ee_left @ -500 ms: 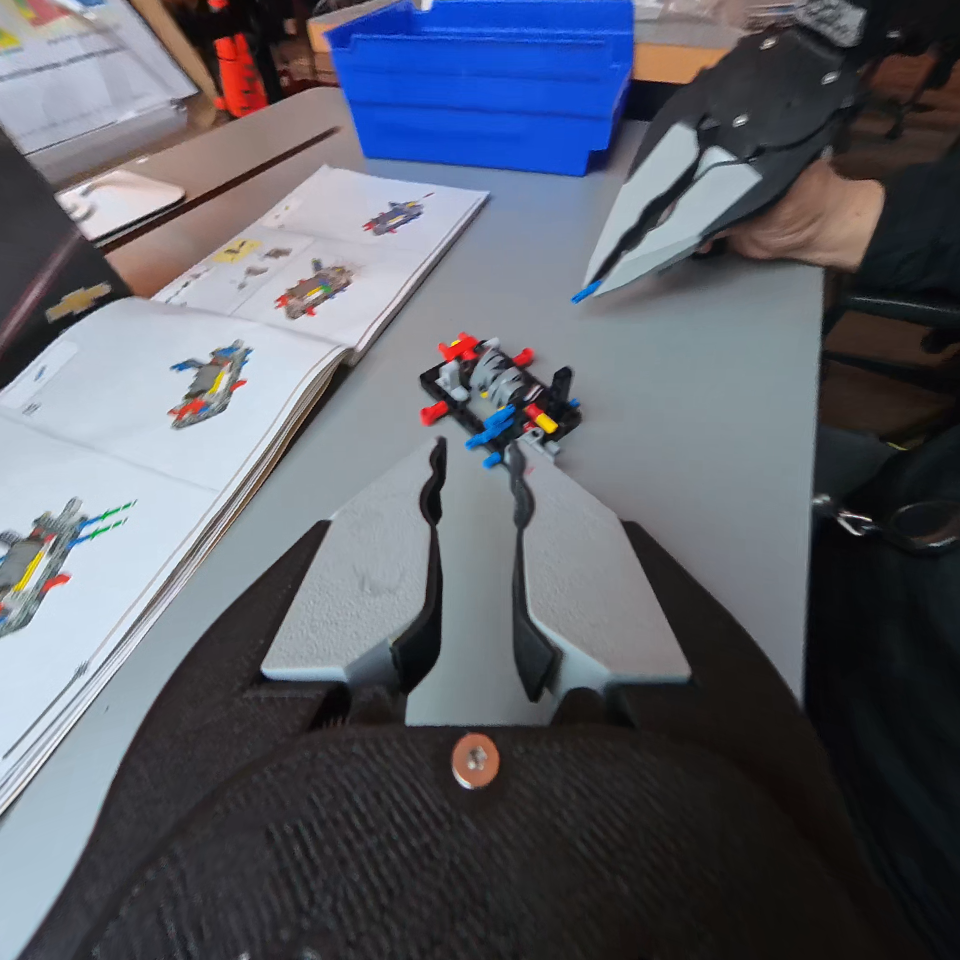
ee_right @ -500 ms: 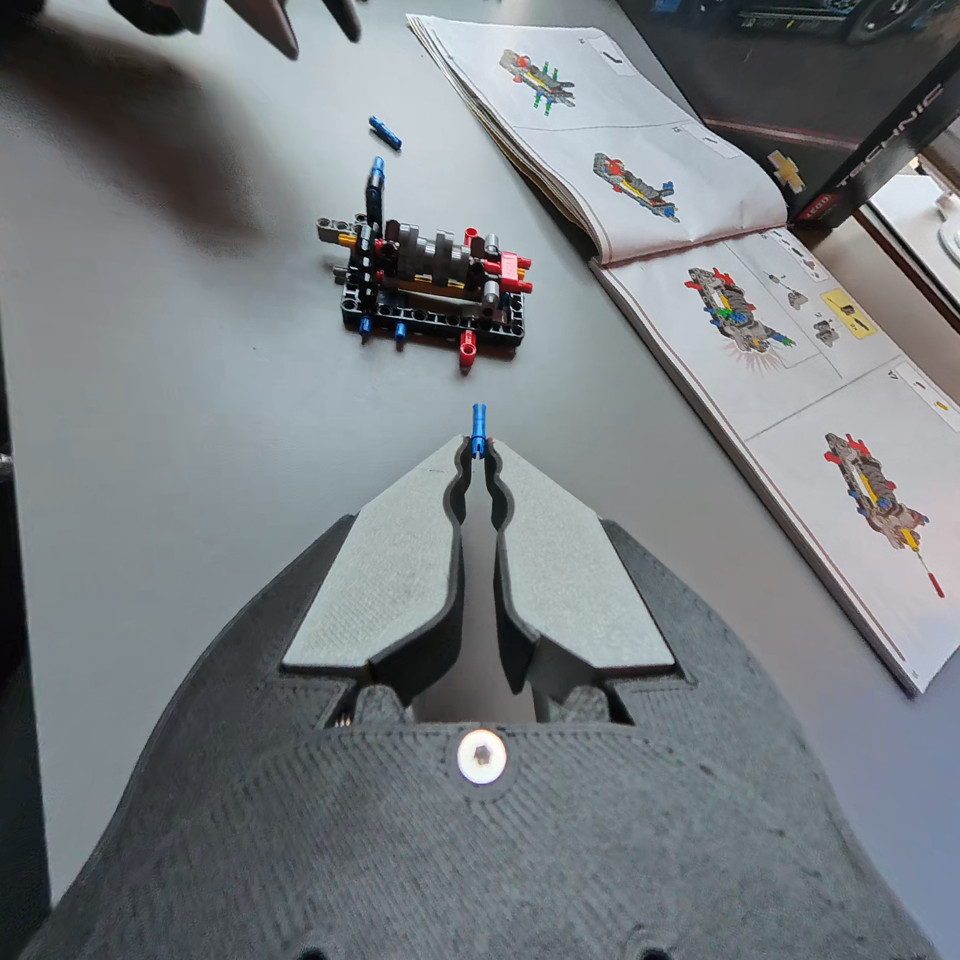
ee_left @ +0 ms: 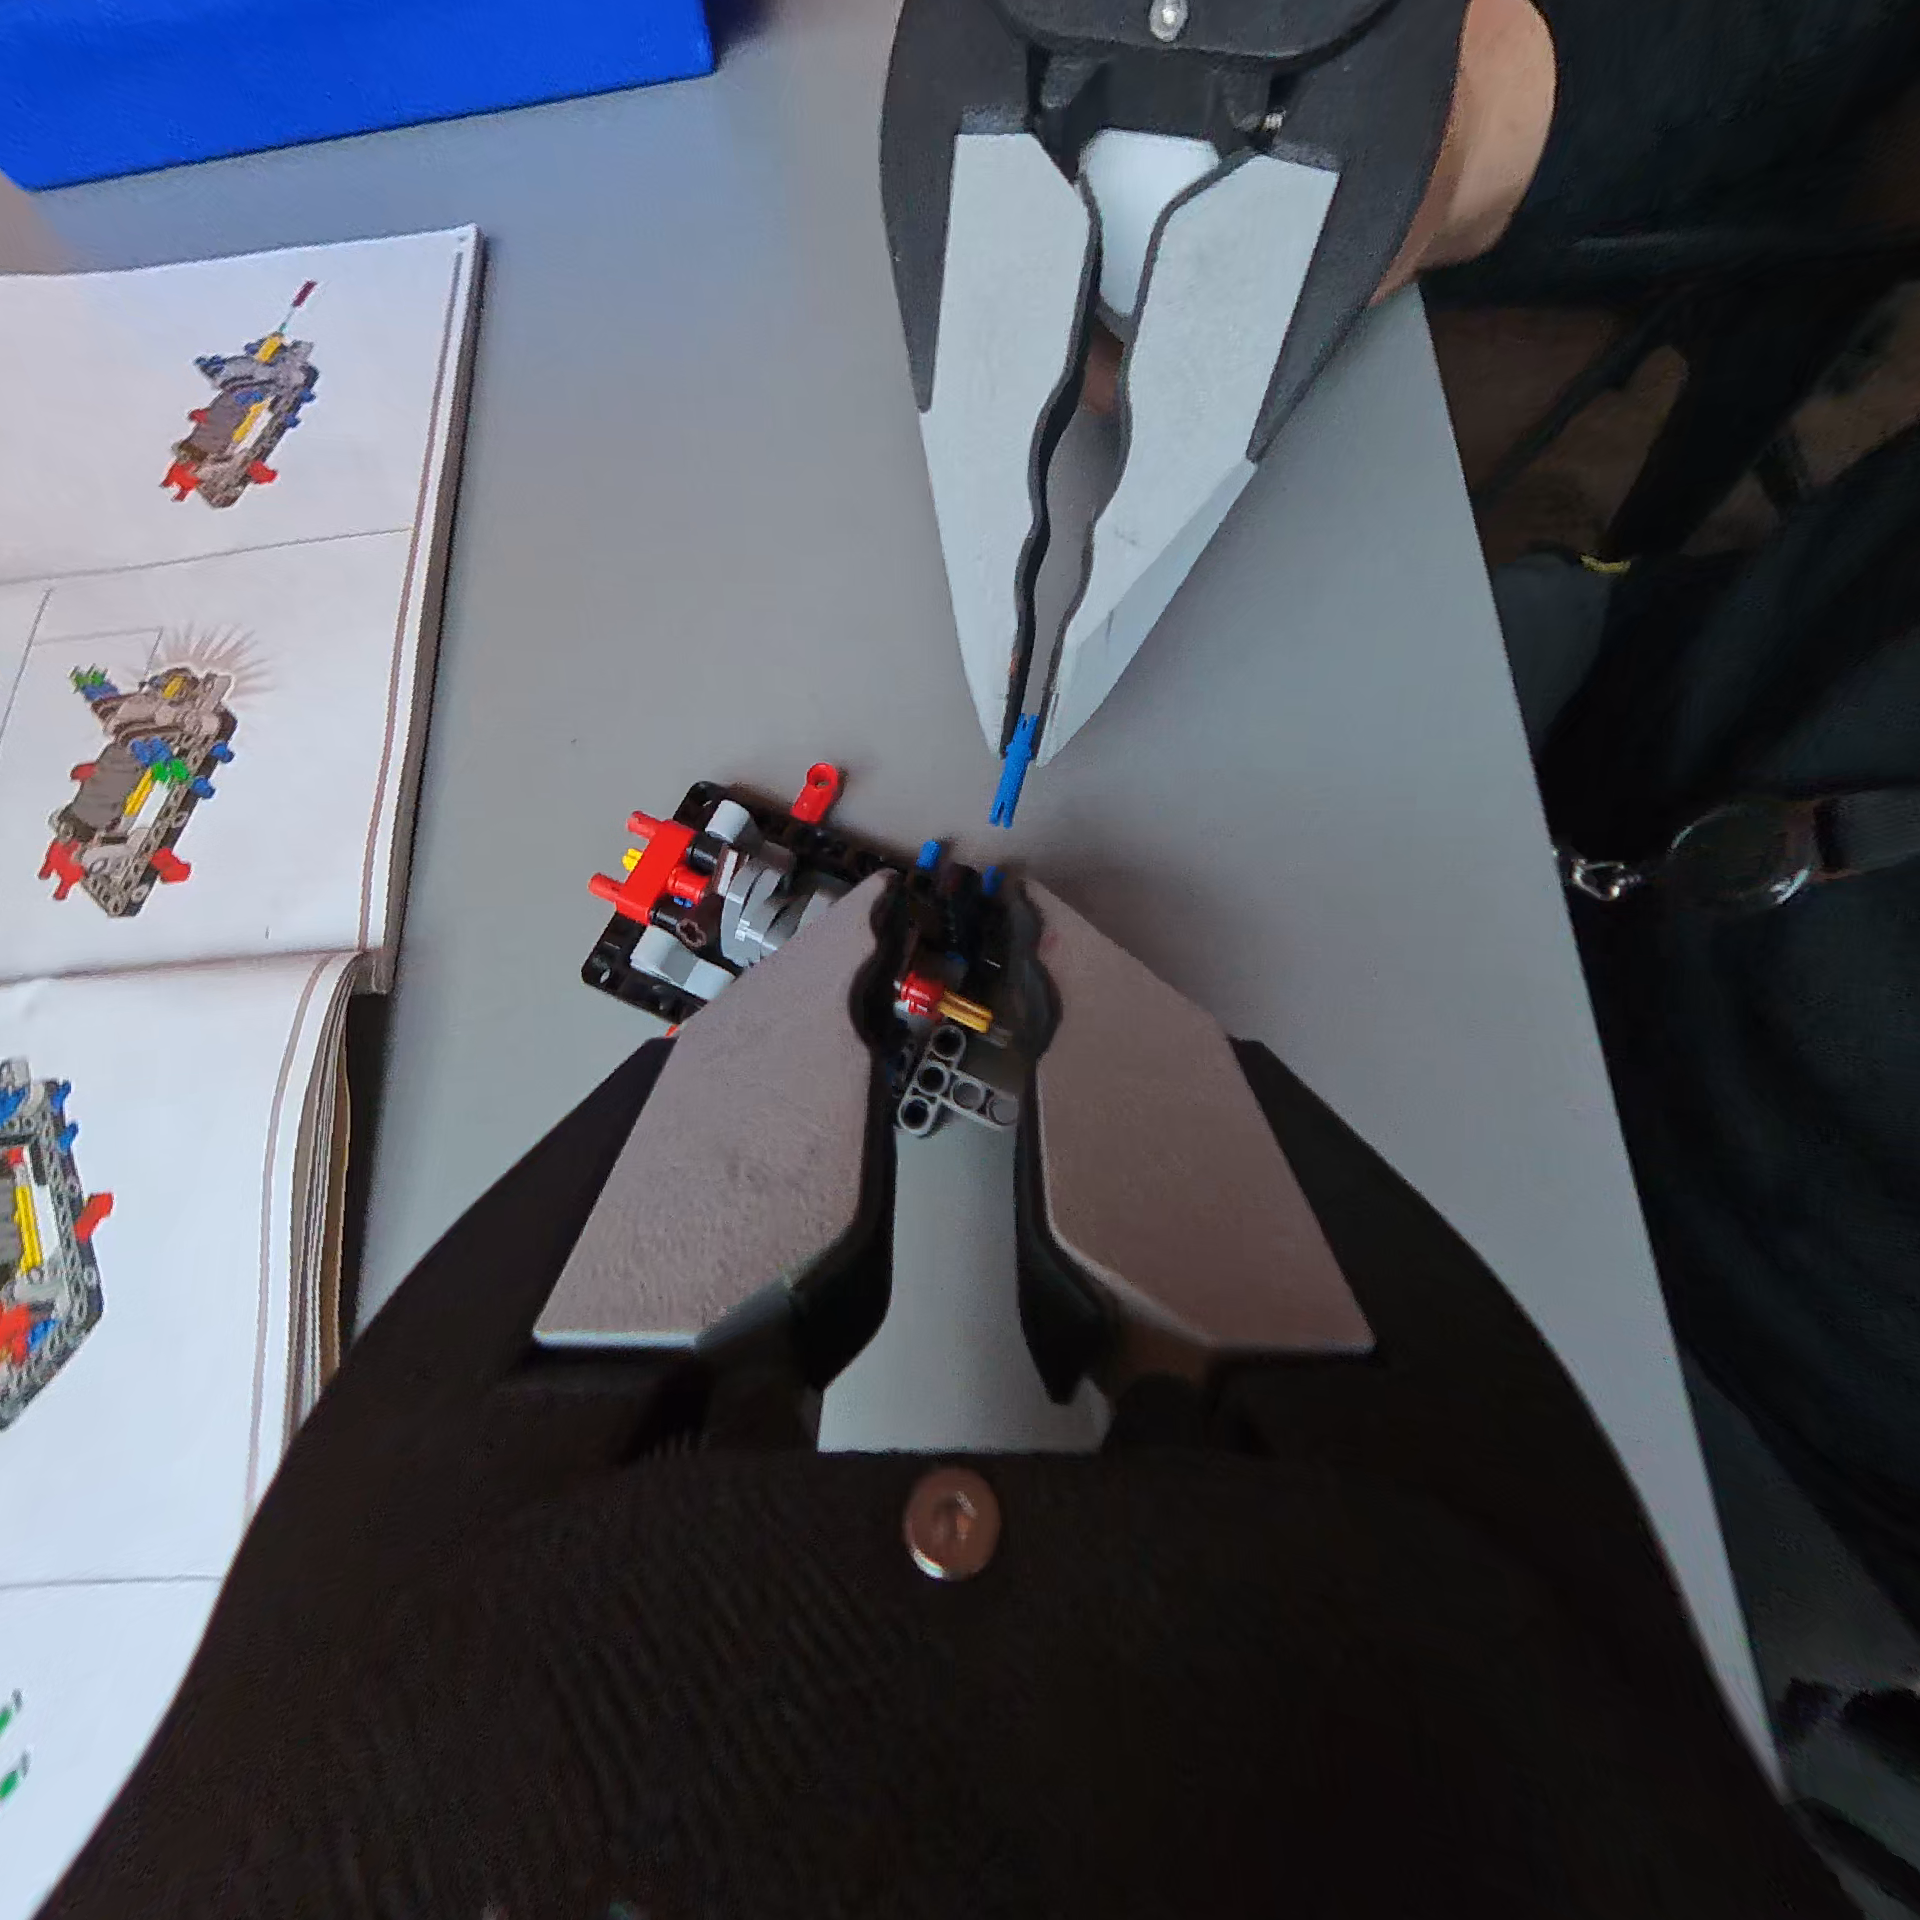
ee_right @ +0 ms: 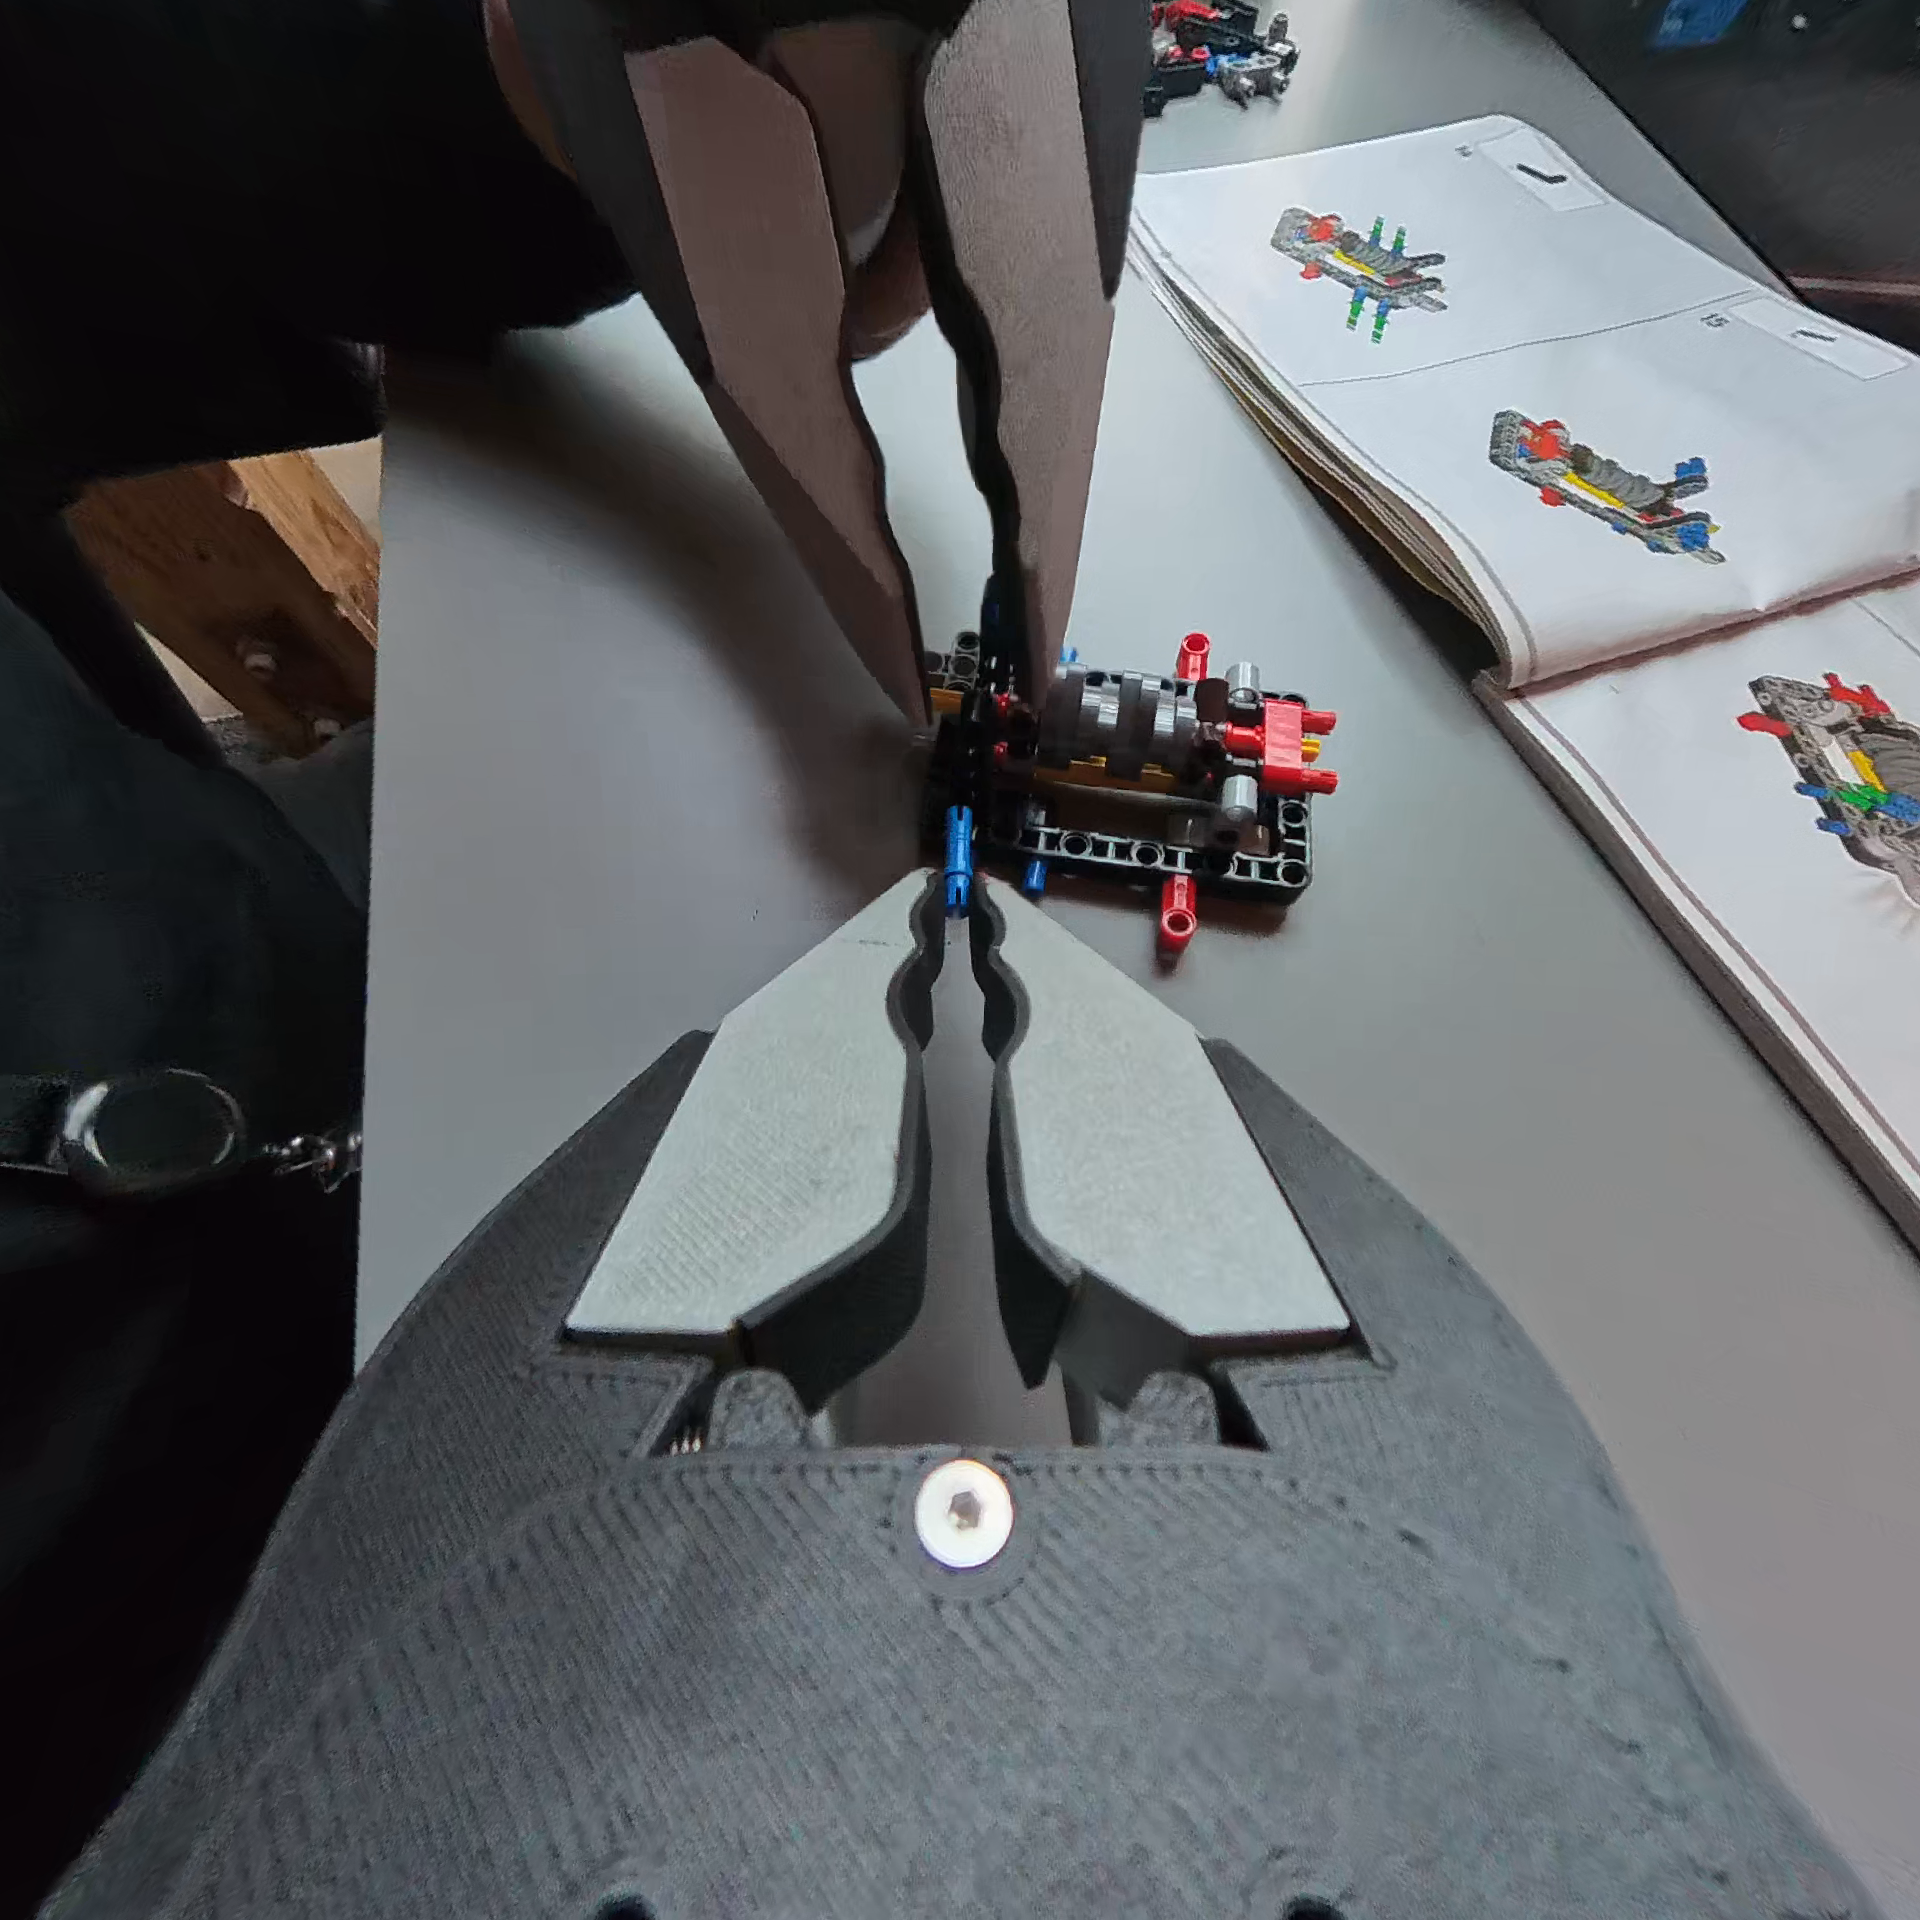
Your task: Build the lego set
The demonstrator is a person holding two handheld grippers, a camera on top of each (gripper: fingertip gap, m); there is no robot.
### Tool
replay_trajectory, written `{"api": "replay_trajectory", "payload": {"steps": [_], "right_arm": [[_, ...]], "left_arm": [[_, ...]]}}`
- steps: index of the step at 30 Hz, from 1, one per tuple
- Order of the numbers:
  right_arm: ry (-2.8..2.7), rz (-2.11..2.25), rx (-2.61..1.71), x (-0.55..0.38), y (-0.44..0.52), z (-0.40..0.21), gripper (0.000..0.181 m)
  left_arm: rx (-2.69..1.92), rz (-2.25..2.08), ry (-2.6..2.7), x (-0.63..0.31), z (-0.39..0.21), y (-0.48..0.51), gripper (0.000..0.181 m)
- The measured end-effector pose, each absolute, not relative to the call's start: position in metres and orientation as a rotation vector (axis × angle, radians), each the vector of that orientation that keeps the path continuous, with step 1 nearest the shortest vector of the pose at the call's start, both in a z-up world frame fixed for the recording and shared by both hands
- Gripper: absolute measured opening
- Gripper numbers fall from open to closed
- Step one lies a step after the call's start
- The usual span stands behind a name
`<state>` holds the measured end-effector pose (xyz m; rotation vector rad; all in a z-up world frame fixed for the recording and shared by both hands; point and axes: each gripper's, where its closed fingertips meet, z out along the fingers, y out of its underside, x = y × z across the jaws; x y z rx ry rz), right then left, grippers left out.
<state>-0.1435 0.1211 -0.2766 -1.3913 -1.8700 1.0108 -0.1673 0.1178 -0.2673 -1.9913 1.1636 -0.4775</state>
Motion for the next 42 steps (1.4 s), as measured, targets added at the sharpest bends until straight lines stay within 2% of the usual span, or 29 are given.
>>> {"api": "replay_trajectory", "payload": {"steps": [6, 35, 42], "right_arm": [[-1.844, 1.073, -1.404, -0.151, 0.122, -0.272, 0.0], [-1.766, 1.033, -1.437, -0.156, 0.13, -0.27, 0.001], [-1.831, 0.873, -1.296, -0.155, 0.131, -0.273, 0.001]], "left_arm": [[-1.973, -0.49, 1.23, -0.166, -0.275, 0.12, 0.006], [-2.012, -0.639, 0.99, -0.162, -0.273, 0.132, 0.006], [-2.022, -0.597, 1.02, -0.161, -0.275, 0.131, 0.006]]}}
